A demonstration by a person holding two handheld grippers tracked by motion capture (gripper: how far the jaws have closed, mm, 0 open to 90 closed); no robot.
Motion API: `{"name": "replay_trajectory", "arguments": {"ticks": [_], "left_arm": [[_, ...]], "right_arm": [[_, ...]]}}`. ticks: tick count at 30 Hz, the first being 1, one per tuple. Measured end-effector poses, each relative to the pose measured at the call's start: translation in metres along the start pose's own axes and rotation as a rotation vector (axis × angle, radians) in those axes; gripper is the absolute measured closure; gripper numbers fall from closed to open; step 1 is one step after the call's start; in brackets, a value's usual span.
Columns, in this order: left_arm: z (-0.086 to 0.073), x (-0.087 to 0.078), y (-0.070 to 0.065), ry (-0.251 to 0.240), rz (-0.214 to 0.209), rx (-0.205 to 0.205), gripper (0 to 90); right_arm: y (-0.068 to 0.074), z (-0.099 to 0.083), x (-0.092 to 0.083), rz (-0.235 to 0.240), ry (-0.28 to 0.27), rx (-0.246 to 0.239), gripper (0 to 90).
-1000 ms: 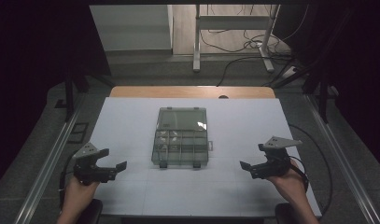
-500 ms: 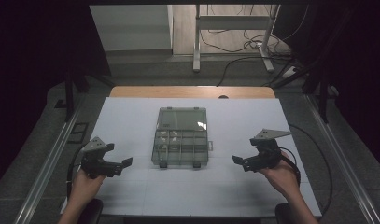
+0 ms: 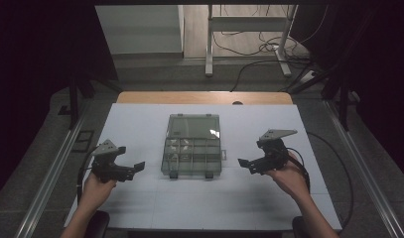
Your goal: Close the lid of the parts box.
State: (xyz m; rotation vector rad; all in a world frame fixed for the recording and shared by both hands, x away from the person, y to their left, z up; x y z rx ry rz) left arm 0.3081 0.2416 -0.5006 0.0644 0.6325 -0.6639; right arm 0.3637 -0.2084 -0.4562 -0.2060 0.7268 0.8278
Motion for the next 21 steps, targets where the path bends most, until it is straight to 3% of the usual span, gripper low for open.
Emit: {"name": "replay_trajectory", "arguments": {"ticks": [21], "left_arm": [[0.012, 0.026, 0.01, 0.012, -0.026, 0.008, 0.0]], "right_arm": [[0.002, 0.027, 0.04, 0.035, 0.034, 0.0, 0.0]]}}
Point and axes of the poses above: each handheld gripper's, and its own axes: x roughly forward along the jaws, z roughly out of its top, y roughly to its left, the point moved 3 cm from there along x, roughly forward along the jaws, and after that the axes turned 2 degrees about x, right-handed, at the moved point
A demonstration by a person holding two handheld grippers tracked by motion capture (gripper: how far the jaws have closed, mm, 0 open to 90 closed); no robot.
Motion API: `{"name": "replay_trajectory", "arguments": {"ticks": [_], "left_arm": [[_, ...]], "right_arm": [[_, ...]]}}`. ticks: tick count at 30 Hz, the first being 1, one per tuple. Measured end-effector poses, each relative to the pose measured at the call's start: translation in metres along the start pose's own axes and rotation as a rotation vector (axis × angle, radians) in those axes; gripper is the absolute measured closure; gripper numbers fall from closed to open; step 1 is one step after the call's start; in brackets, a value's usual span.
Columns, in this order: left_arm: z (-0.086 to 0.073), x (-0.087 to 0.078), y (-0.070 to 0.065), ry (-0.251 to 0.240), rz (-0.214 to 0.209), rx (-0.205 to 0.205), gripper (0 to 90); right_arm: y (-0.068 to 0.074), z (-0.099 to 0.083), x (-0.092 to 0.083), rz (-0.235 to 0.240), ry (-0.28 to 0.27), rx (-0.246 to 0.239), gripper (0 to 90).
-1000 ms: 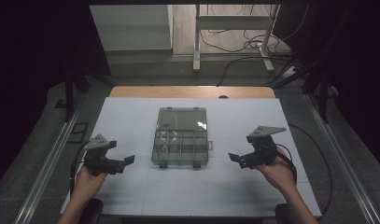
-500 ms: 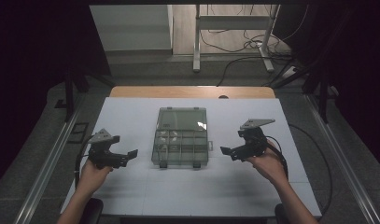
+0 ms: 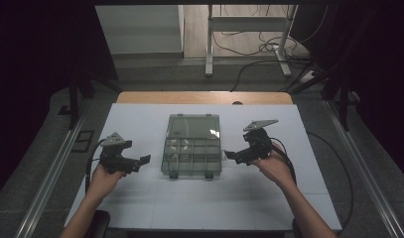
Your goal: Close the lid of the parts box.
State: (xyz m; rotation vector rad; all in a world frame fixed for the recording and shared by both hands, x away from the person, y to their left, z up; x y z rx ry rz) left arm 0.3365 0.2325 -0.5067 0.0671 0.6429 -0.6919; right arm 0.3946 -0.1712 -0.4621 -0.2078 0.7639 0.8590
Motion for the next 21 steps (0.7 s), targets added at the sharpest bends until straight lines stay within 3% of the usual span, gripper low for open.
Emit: {"name": "replay_trajectory", "arguments": {"ticks": [9, 21], "left_arm": [[0.008, 0.014, 0.004, 0.022, -0.004, 0.015, 0.0], [0.017, 0.028, 0.008, 0.028, -0.021, 0.017, 0.0]], "right_arm": [[-0.006, 0.011, 0.018, 0.002, 0.016, 0.009, 0.0], [-0.01, 0.025, 0.035, -0.034, 0.041, 0.023, 0.0]]}}
Point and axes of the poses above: each handheld gripper's, and its own axes: x roughly forward along the jaws, z roughly out of its top, y roughly to its left, the point moved 3 cm from there along x, roughly forward along the jaws, and after that the axes turned 2 degrees about x, right-handed, at the moved point
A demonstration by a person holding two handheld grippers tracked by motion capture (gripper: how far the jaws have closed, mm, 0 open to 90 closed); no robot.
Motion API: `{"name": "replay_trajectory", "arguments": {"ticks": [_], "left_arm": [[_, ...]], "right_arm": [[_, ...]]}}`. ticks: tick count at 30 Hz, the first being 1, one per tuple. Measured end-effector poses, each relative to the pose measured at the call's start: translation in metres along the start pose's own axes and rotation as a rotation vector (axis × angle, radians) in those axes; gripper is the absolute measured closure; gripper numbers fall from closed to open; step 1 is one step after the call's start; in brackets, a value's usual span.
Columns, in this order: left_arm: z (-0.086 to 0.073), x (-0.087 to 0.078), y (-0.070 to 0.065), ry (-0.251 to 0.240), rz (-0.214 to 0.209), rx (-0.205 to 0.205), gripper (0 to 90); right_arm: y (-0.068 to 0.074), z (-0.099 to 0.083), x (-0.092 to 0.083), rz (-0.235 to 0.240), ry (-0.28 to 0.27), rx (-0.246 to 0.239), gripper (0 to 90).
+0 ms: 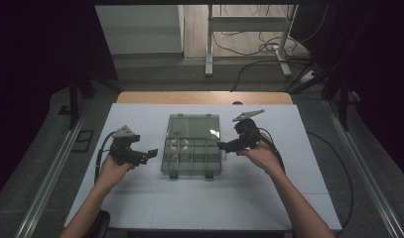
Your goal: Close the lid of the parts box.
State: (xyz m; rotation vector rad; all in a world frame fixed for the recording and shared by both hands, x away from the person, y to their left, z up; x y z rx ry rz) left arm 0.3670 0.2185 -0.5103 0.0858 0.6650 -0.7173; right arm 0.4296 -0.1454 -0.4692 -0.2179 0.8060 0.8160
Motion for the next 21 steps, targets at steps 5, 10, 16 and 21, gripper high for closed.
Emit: {"name": "replay_trajectory", "arguments": {"ticks": [5, 10, 16, 21], "left_arm": [[0.002, 0.005, 0.003, 0.002, -0.003, 0.0, 0.0], [0.005, 0.01, 0.004, 0.006, -0.003, 0.007, 0.0], [0.009, 0.016, 0.006, 0.013, -0.003, 0.023, 0.0], [0.012, 0.022, 0.008, 0.014, -0.003, 0.024, 0.0]], "right_arm": [[-0.003, 0.006, 0.007, -0.001, 0.015, 0.017, 0.0], [-0.005, 0.013, 0.015, -0.008, 0.034, 0.025, 0.0], [-0.008, 0.022, 0.024, -0.006, 0.051, 0.036, 0.3], [-0.011, 0.029, 0.031, -0.031, 0.066, 0.032, 3.5]]}}
Point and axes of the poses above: each handheld gripper's, and its own axes: x roughly forward along the jaws, z roughly out of its top, y roughly to its left, the point moved 3 cm from there along x, roughly forward along the jaws, and after that the axes turned 2 degrees about x, right-handed, at the moved point
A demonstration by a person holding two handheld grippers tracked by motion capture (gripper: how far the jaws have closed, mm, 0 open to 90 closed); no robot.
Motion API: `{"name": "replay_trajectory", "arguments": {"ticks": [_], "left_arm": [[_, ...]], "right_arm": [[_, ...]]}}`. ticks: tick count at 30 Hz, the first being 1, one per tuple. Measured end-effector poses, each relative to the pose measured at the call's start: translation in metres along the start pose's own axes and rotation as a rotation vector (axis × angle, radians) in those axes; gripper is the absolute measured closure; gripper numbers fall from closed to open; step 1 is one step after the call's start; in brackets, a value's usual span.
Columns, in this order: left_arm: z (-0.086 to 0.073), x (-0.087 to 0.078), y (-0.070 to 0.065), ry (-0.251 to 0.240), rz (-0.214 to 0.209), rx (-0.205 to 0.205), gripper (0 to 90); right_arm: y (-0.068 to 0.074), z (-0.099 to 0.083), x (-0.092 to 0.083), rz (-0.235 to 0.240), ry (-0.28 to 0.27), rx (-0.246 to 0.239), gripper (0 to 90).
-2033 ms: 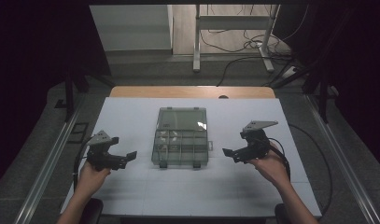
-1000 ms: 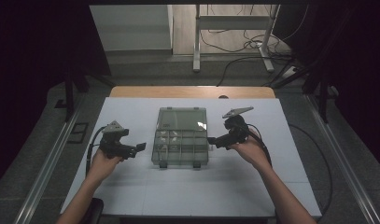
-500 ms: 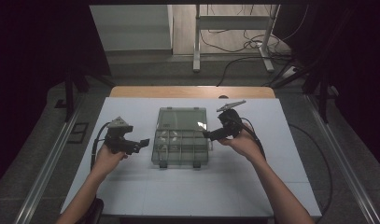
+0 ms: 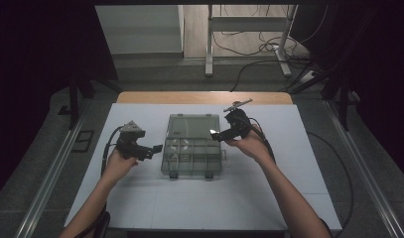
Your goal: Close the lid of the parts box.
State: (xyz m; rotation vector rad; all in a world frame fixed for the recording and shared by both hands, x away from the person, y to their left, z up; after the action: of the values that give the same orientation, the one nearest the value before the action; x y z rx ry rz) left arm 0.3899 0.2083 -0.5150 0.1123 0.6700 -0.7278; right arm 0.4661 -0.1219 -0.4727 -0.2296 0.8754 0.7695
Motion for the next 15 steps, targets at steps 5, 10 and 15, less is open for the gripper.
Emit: {"name": "replay_trajectory", "arguments": {"ticks": [5, 10, 15], "left_arm": [[0.003, 0.006, 0.002, 0.006, 0.0, 0.009, 0.0], [0.005, 0.013, 0.004, 0.012, -0.003, 0.014, 0.0], [0.007, 0.02, 0.007, 0.021, -0.003, 0.016, 0.0]], "right_arm": [[-0.002, 0.006, 0.008, -0.044, 0.026, -0.007, 9.1], [-0.008, 0.012, 0.013, -0.068, 0.028, -0.026, 22.4], [-0.014, 0.017, 0.021, -0.078, 0.046, 0.01, 29.2]]}}
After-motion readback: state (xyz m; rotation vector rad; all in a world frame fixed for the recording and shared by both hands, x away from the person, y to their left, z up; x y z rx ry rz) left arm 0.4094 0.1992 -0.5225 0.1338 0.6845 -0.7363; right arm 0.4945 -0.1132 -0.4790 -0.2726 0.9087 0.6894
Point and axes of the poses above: each handheld gripper's, and its own axes: x roughly forward along the jaws, z roughly out of its top, y roughly to its left, the point moved 3 cm from there along x, roughly forward along the jaws, and after that the axes turned 2 degrees about x, right-handed, at the moved point
